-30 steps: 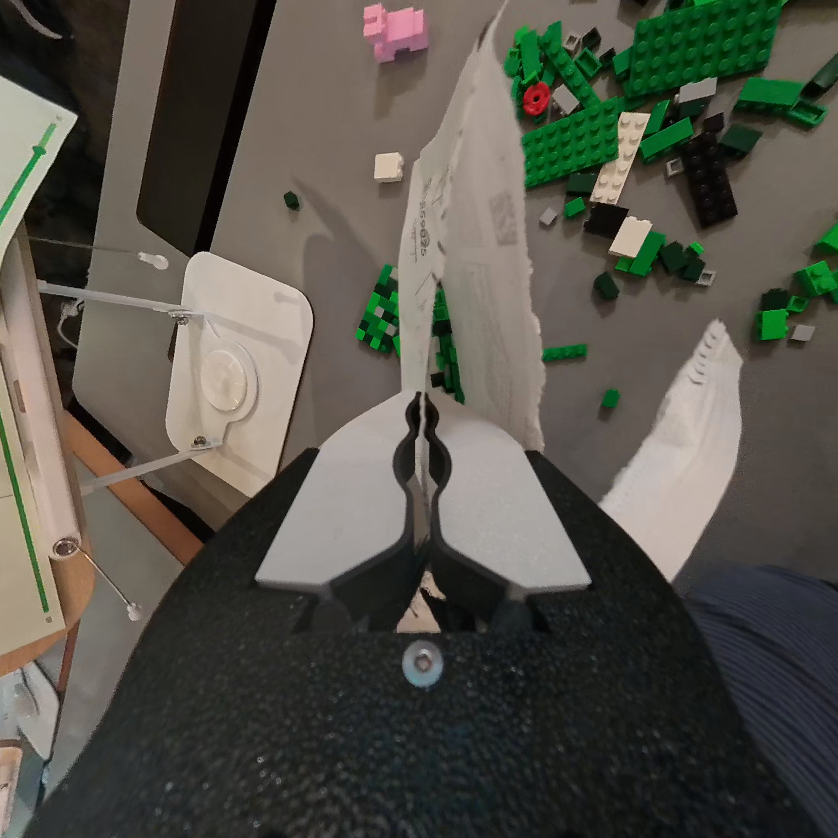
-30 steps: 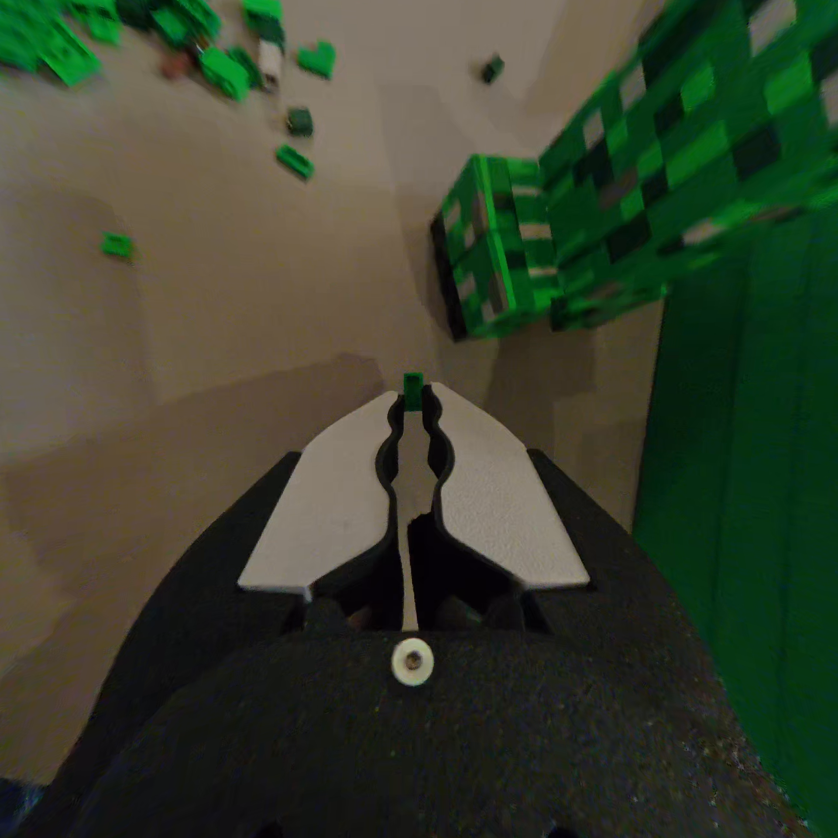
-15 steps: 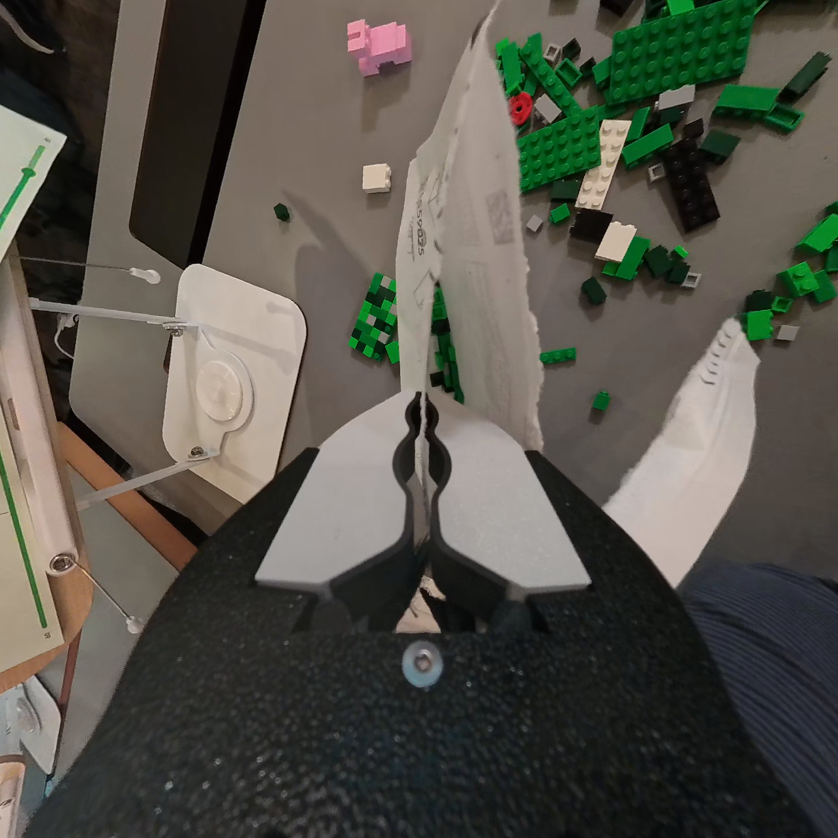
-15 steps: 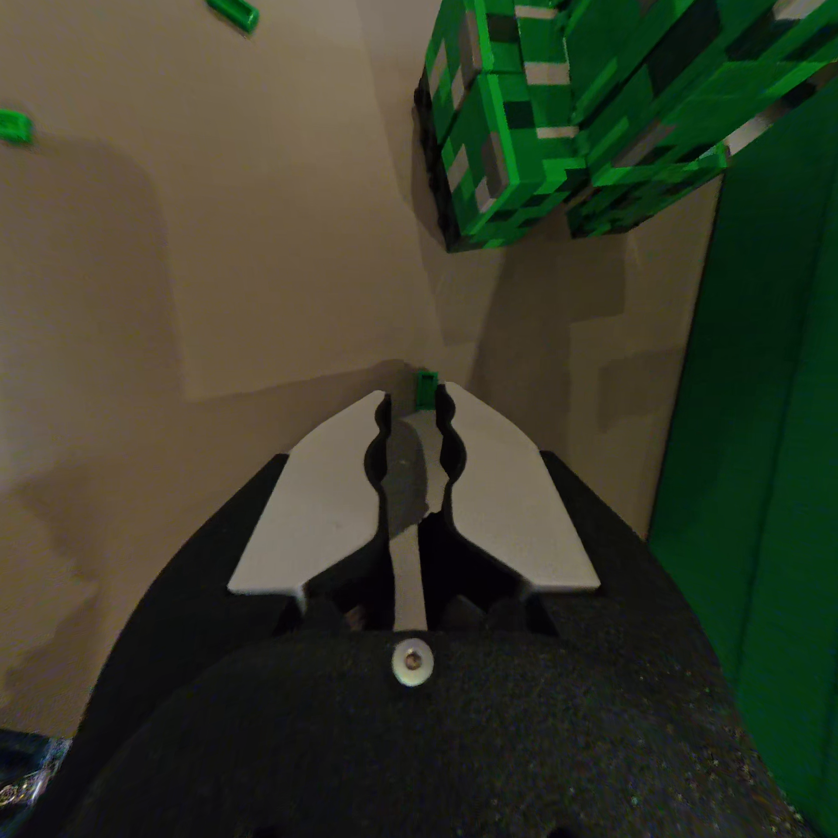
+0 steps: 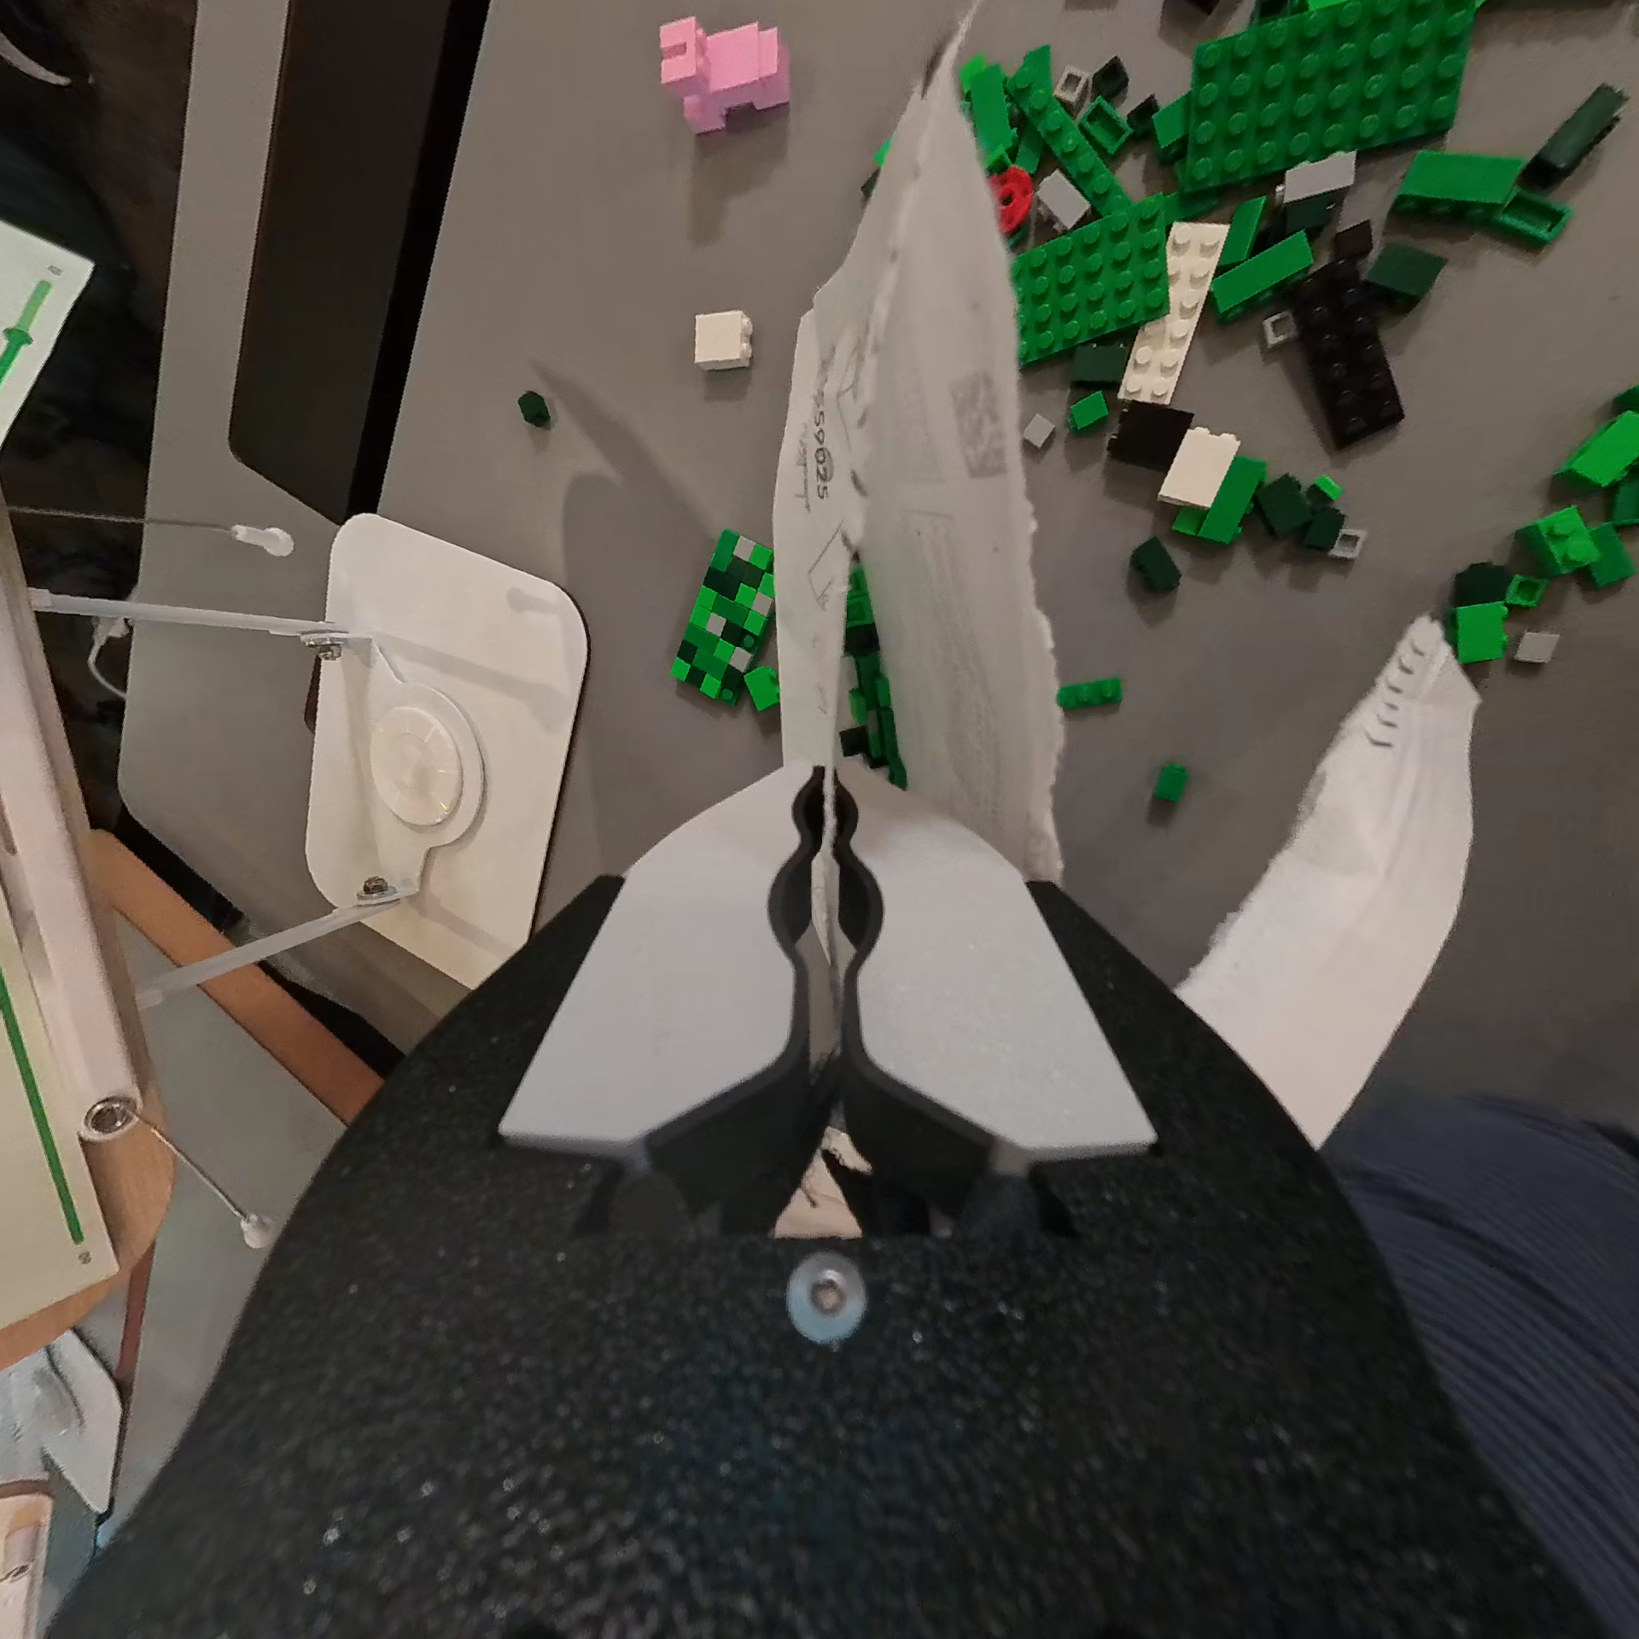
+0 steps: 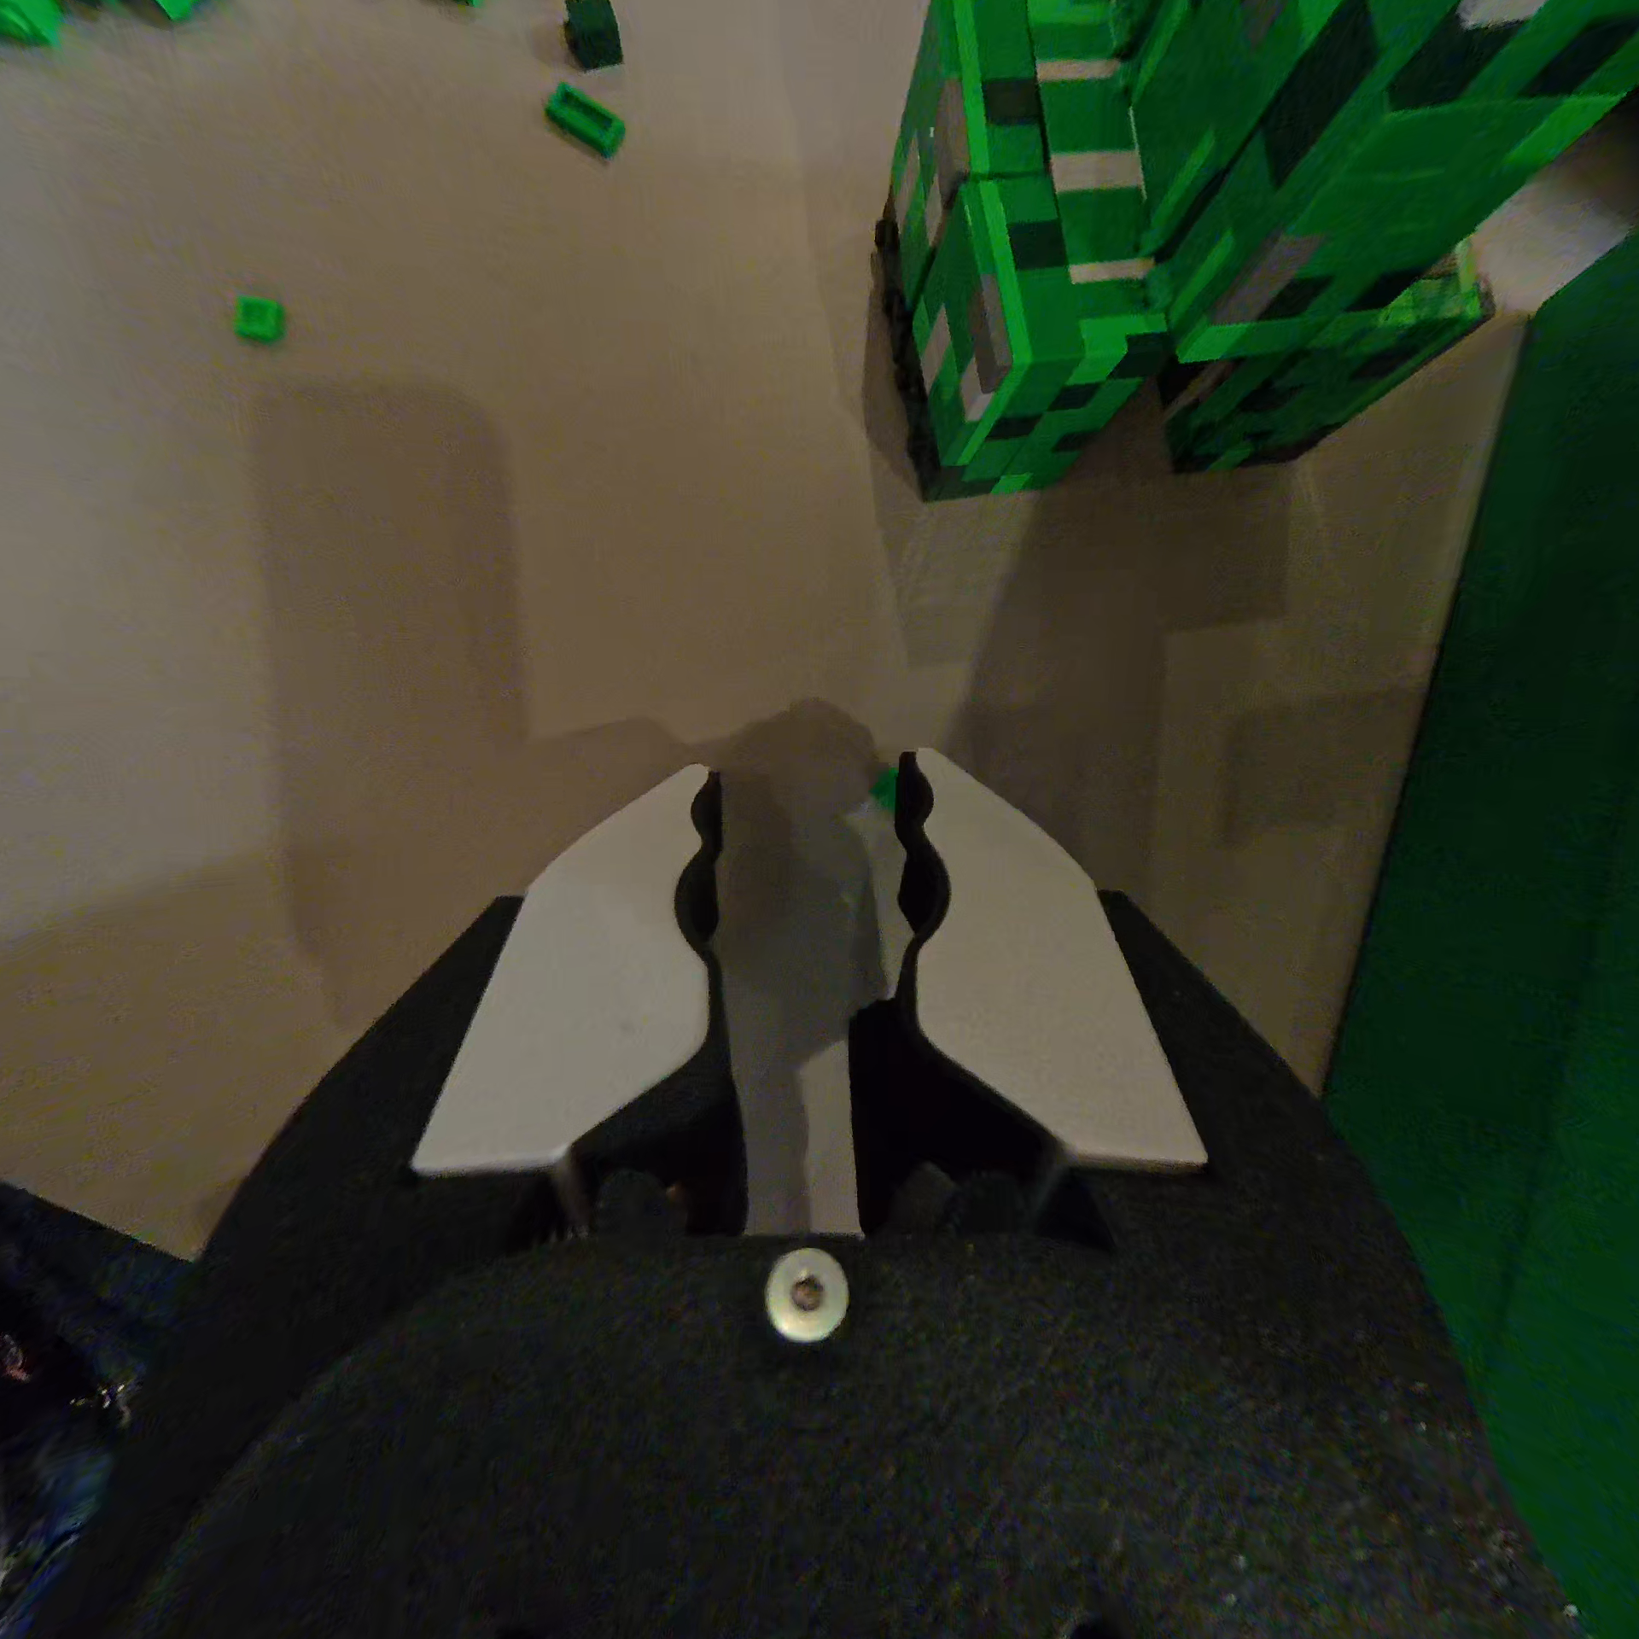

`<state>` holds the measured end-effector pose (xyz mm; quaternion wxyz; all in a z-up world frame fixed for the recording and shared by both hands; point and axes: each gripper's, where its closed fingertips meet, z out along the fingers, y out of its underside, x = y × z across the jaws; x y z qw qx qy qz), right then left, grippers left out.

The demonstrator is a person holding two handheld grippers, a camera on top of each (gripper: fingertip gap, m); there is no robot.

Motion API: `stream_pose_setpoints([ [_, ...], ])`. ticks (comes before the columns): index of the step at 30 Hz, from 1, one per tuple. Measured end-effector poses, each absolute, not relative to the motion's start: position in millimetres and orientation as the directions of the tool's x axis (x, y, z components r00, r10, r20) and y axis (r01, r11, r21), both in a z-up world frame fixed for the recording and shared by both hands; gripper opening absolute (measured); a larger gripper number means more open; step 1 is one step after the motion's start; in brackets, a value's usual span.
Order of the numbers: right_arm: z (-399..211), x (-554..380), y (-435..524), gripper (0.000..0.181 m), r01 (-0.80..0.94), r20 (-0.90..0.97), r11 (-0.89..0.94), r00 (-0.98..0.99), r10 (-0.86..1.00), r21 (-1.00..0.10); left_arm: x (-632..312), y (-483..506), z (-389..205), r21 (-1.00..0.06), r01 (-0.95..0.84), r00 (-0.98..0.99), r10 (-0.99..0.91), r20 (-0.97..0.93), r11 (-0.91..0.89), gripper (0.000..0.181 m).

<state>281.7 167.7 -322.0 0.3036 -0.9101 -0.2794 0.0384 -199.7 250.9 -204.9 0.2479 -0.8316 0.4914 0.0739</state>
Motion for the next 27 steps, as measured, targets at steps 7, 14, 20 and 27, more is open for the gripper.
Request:
stream_pose_setpoints([
  [7, -295.3, 242.5, 190.3, 0.026, 0.513, 0.135, -0.515, 0.786, 0.603, -0.687, -196.9, 250.3, -205.3, -0.331, -0.86, 0.496, -0.785, -0.371, -0.387, 0.0],
  [14, -309.4, 193.0, 235.1, 0.026, 0.499, 0.07, -0.512, 0.761, 0.645, -0.7, -193.0, 249.7, -205.0, -0.329, -0.869, 0.48, -0.794, -0.373, -0.37, 0.0],
  [20, -323.4, 169.7, 259.3, 0.025, 0.497, 0.029, -0.517, 0.74, 0.672, -0.697, -192.3, 249.4, -204.0, -0.338, -0.868, 0.477, -0.797, -0.369, -0.363, 0.0],
  [27, -334.8, 157.4, 267.2, 0.02, 0.527, -0.04, -0.564, 0.708, 0.705, -0.636, -190.6, 248.0, -202.4, -0.343, -0.87, 0.472, -0.799, -0.372, -0.354, 0.0],
])
